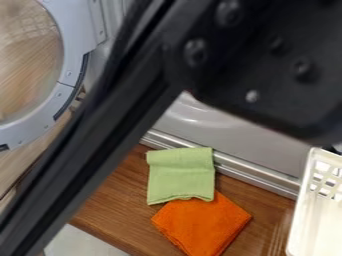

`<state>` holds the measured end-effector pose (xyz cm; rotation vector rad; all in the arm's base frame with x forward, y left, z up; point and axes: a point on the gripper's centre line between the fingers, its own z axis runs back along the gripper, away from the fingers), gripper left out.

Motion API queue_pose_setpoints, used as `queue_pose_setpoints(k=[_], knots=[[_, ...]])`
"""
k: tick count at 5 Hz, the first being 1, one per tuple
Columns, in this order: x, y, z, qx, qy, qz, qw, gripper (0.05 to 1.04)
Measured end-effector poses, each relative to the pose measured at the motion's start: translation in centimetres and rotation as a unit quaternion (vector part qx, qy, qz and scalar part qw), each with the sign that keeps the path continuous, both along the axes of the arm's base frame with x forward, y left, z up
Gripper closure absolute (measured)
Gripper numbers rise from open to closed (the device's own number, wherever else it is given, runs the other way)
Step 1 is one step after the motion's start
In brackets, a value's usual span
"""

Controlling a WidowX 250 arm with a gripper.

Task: Put the white tray in other side

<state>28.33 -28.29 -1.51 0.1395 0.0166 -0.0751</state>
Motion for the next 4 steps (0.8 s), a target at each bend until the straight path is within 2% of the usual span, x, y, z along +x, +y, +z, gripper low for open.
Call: queue_pose_setpoints(k=[3, 4], knots=[[0.16, -0.32, -0.10, -0.002, -0.029, 0.054, 0.9981, 0.996], [0.16, -0.46, -0.08, -0.011, -0.040, 0.063, 0.9972, 0.996]])
